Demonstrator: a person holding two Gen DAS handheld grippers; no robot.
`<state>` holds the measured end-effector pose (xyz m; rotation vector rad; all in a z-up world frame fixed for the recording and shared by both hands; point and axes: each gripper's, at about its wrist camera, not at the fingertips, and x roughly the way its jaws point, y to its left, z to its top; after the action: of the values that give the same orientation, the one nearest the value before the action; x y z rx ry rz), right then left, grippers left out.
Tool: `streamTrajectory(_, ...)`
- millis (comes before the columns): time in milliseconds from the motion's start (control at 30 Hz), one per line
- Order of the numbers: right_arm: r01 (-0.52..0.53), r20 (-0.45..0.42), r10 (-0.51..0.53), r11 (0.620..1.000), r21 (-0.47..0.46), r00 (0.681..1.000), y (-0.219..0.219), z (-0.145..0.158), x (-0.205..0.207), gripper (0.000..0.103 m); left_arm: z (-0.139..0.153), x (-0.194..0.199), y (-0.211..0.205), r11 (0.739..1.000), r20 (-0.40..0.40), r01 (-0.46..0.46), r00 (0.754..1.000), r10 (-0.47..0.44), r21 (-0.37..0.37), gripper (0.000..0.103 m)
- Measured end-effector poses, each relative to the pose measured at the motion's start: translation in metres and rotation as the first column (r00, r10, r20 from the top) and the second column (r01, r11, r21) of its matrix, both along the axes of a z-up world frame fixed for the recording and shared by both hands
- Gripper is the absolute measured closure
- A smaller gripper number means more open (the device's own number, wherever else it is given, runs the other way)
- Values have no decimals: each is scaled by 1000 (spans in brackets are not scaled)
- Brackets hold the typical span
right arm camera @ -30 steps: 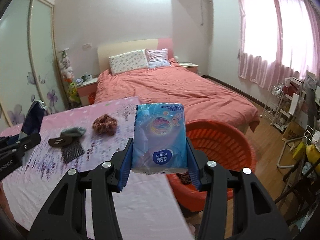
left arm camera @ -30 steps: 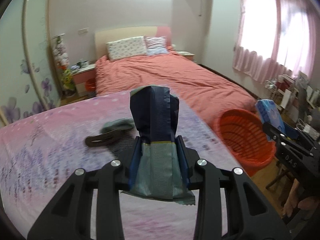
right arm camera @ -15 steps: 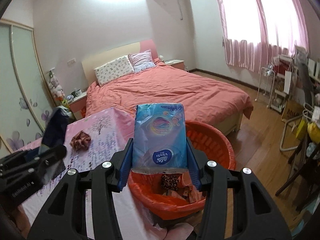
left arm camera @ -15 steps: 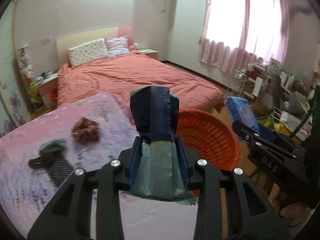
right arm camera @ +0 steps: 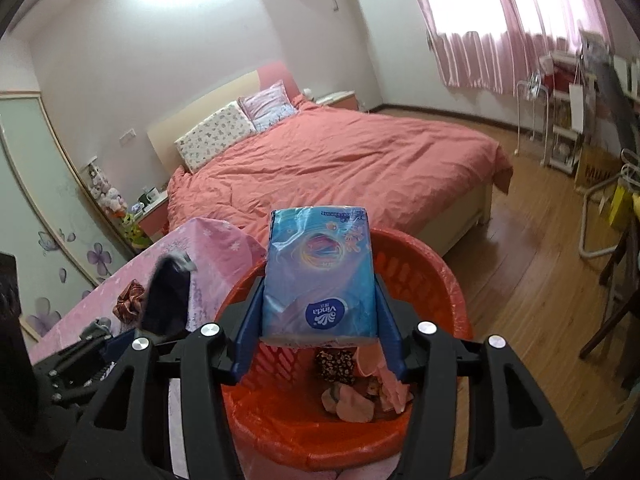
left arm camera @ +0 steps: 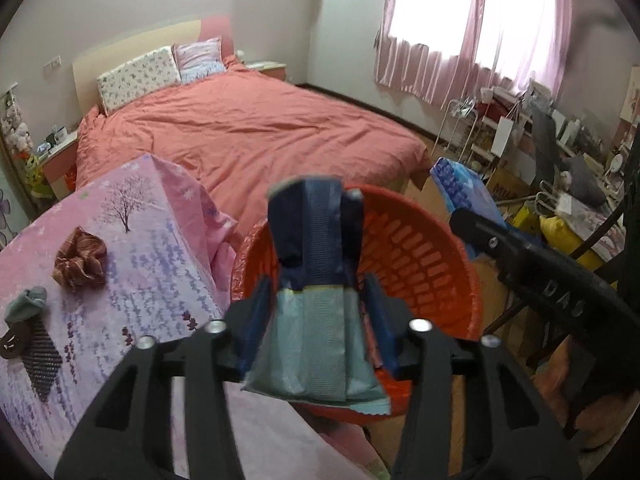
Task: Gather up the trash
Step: 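Open both tools to drop both packs into the basket, then move both open tools back over the bedspread toward the remaining items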
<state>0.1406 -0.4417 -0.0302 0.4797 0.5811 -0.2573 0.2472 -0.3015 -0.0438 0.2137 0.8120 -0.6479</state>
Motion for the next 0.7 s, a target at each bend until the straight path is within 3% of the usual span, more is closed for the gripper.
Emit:
streamTrajectory(133,4,-17,-4,1000,18,1000,-3,-7,4,41,-16,14,9,999,-15,-41,999,41,23,38)
streamTrajectory(333,10,-39,-11,999,-36,999,11,-7,-1,35,-23,24,41,992,2,-108,994,108,62,34)
streamTrajectory(567,-37,-66,31,996,-85,997,27,-4,6,35,-21,32,119,966,28,-244,970,242,85,31)
streamTrajectory(700,-82,-89,73,991,-107,993,50,-6,12,35,-23,38,179,932,49,-345,939,341,112,31)
